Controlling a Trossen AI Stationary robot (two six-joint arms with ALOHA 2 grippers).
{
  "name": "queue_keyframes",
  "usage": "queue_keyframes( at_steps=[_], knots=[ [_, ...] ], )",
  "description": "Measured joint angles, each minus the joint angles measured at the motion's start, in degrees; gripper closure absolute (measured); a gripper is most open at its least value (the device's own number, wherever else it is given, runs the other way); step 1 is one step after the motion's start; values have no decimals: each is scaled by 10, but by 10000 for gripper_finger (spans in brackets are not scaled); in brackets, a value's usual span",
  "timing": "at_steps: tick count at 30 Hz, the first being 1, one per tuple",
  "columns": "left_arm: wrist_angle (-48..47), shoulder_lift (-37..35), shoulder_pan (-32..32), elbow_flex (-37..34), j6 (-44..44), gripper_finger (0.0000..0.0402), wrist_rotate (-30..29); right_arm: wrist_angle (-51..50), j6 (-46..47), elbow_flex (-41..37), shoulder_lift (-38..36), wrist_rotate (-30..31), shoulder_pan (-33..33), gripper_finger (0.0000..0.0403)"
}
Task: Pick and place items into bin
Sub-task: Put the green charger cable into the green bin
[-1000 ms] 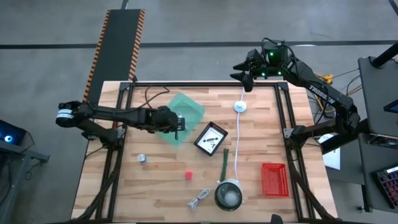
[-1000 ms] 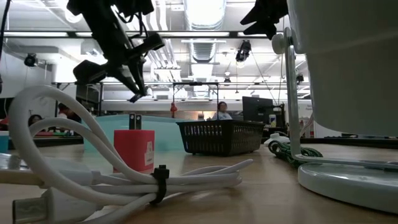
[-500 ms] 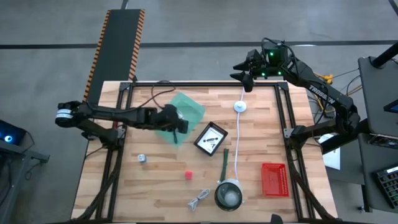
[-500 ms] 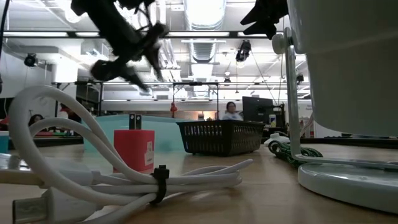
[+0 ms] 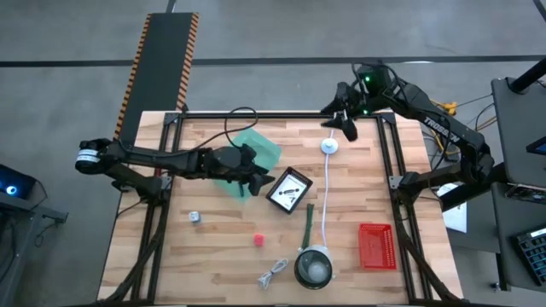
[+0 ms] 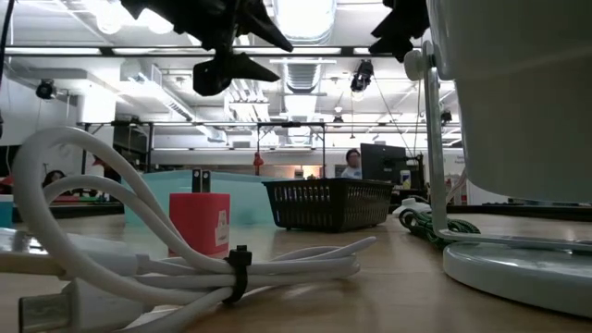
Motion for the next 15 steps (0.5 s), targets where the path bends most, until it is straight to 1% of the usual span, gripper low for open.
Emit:
queue_keyframes(
  at_steps=[2, 4, 11, 15],
  knots=[
    [0, 0, 0, -1, 0, 197, 0, -12, -48, 0, 0, -29, 12, 193],
    [0, 0, 0, -1, 0, 197, 0, -26, -98, 0, 0, -42, 28, 193],
    [0, 0, 0, -3, 0, 197, 0, -102, -269, 0, 15, -42, 118, 193],
    [-5, 0, 0, -4, 0, 197, 0, -146, -325, -1, 41, -37, 159, 193]
  ],
)
